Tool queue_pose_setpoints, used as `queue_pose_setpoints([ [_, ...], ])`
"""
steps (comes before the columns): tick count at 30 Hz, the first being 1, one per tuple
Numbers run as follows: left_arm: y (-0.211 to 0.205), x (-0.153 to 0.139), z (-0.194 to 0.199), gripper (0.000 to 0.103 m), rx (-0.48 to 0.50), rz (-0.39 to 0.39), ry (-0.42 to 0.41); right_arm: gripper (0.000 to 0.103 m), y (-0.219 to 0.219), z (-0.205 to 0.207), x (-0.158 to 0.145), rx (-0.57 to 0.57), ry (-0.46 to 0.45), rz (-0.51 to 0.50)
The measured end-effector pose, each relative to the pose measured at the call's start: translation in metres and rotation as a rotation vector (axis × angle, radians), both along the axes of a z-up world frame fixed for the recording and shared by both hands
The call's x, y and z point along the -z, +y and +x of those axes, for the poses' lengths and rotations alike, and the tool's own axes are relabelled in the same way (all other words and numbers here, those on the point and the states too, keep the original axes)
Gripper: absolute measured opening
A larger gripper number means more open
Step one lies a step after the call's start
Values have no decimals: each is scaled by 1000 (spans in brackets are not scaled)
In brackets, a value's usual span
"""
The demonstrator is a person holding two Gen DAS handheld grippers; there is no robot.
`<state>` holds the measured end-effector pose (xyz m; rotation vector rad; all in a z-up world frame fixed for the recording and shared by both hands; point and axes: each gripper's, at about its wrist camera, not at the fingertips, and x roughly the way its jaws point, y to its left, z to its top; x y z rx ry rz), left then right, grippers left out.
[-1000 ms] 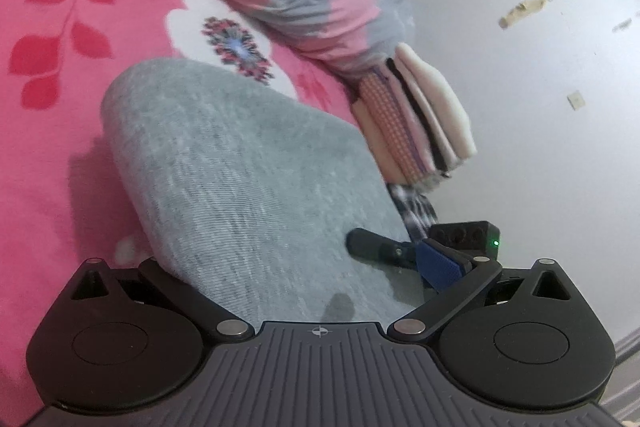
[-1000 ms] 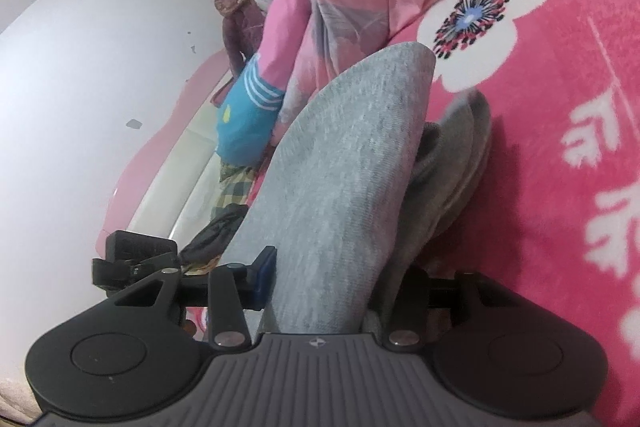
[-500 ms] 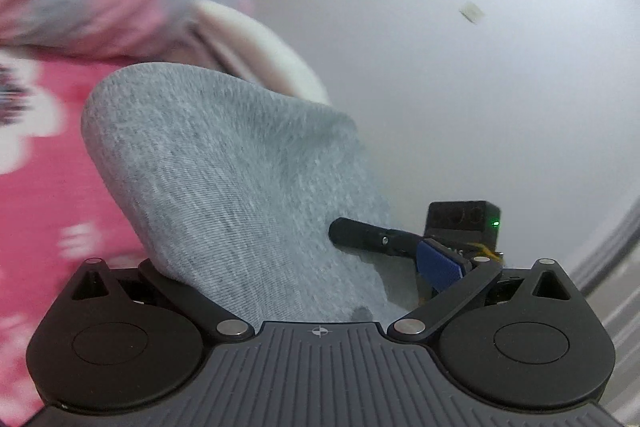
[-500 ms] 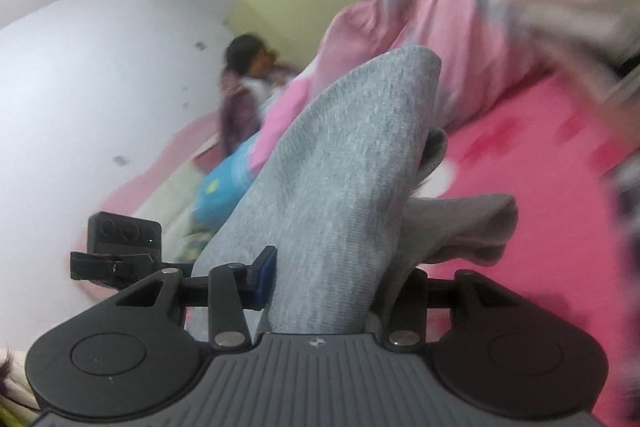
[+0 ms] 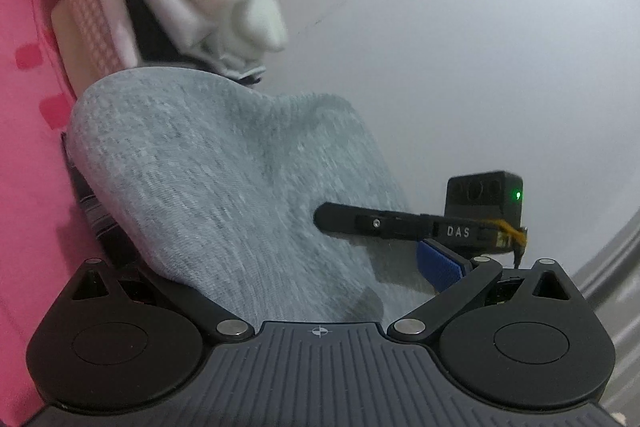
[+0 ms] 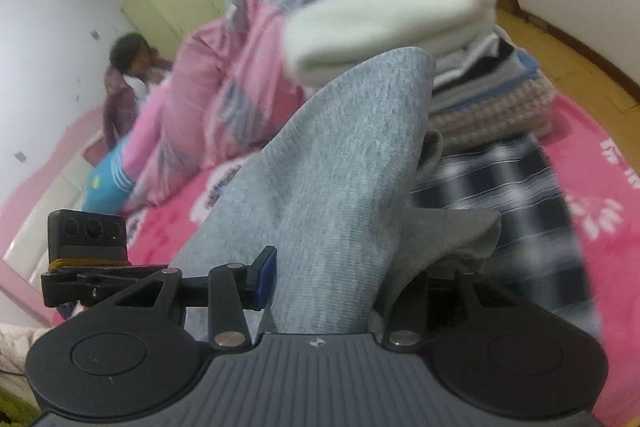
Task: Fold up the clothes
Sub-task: 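Lift the grey sweatpants with the right tool onto the clothes stack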
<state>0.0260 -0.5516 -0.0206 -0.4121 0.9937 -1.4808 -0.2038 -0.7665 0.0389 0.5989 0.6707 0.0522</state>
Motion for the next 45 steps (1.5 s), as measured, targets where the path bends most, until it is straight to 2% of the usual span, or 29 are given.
queue_pose_setpoints([
  [4, -28, 16, 18, 103, -4, 32, 6, 48, -35, 27, 17, -50, 75, -17],
  [9, -46, 35, 32, 103, -1, 26, -15, 50, -70, 51, 37, -126, 87, -1],
  [12, -50, 52, 31, 103, 14, 31, -21, 61, -90, 51, 62, -125, 84, 59],
  [14, -51, 61, 33, 103, 25, 50, 5, 63, -103, 46, 83, -103, 76, 131],
  [16, -41, 61, 38, 103, 36, 54, 32, 63, -107, 35, 88, -91, 27, 160],
  [18, -29, 55, 46, 103, 39, 42, 54, 65, -106, 20, 81, -45, 13, 120],
  [20, -12, 50, 61, 103, 33, 15, 73, 73, -105, 4, 74, 3, 1, 77],
  [22, 3, 49, 78, 103, 12, 6, 111, 76, -106, -16, 66, 75, -19, 32],
  [24, 15, 49, 94, 103, -23, 6, 137, 76, -110, -48, 54, 198, -91, 6],
  [26, 24, 48, 106, 103, -74, 14, 126, 76, -89, -73, 42, 282, -167, -33],
  [29, 25, 51, 119, 103, -91, 22, 163, 76, -56, -109, 25, 404, -280, -92],
  [30, 26, 52, 123, 103, -97, 24, 175, 76, -34, -116, 20, 400, -313, -127],
  [32, 15, 53, 126, 103, -98, 65, 175, 76, 25, -114, 14, 376, -320, -280],
  [35, 0, 55, 126, 102, -95, 137, 146, 78, 113, -94, 14, 340, -261, -534],
  [37, -3, 55, 120, 100, -88, 143, 131, 78, 168, -70, 27, 297, -194, -706],
  [40, -4, 50, 112, 98, -97, 148, 100, 78, 238, -41, 49, 217, -150, -953],
  [44, -7, 47, 110, 96, -106, 152, 82, 77, 291, -3, 83, 215, -46, -1275],
  [45, -7, 47, 110, 94, -108, 150, 82, 76, 295, 6, 92, 215, -11, -1325],
])
